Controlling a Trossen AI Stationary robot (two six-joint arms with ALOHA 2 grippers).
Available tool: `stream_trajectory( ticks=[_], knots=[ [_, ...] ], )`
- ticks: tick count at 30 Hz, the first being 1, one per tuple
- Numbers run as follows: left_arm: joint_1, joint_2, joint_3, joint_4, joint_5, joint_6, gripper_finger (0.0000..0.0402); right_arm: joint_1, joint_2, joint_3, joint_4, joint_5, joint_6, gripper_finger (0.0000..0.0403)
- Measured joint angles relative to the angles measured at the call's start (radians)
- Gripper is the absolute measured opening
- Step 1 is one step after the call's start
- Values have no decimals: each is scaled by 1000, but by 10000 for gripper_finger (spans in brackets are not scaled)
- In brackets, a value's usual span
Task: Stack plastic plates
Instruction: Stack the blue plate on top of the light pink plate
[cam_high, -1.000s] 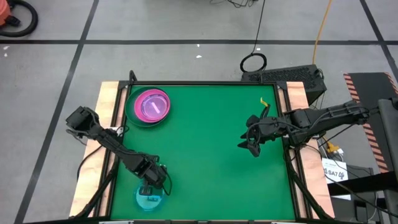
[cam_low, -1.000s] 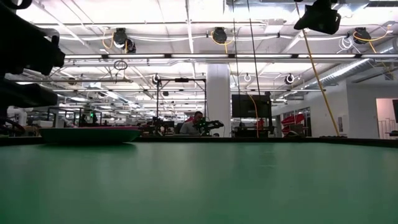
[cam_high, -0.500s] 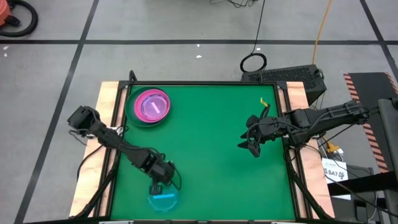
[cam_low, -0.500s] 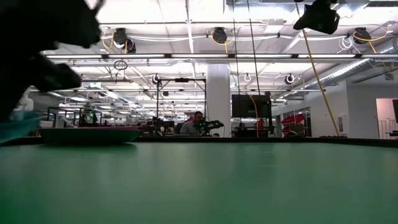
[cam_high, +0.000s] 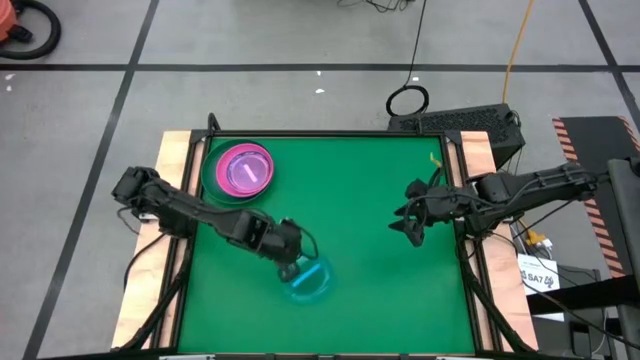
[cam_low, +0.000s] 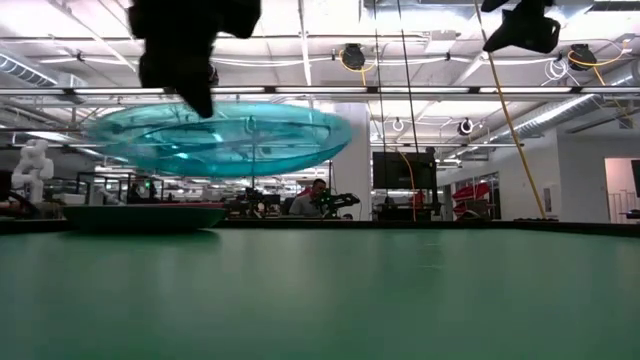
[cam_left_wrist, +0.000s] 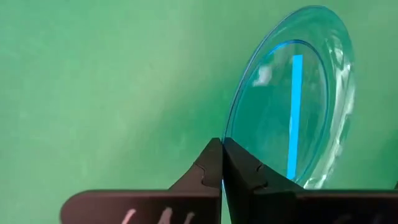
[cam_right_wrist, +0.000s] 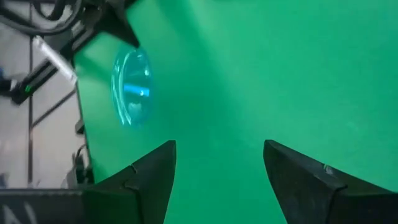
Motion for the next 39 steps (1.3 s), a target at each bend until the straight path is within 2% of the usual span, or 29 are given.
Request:
stream_trajectory(
  ticks=[9, 17, 22, 25, 32, 39],
  knots=[
    [148, -1, 103, -4, -86, -102, 1, -1, -82, 0, -16, 214, 21, 235],
    [298, -1, 225, -2, -183, -148, 0, -9, -80, 0, -16, 230, 20, 235],
    [386, -1, 254, -9, -201, -124, 0, -21, -77, 0, -15, 378, 1, 235],
    [439, -1, 256, -9, -191, -113, 0, -62, -76, 0, -15, 416, -8, 235],
    [560, -15, 256, 34, -165, -100, 0, -181, -71, 0, 65, 417, -36, 235],
    [669, -55, 256, 123, -169, -99, 0, -341, -37, 0, 198, 272, -158, 235]
  ],
)
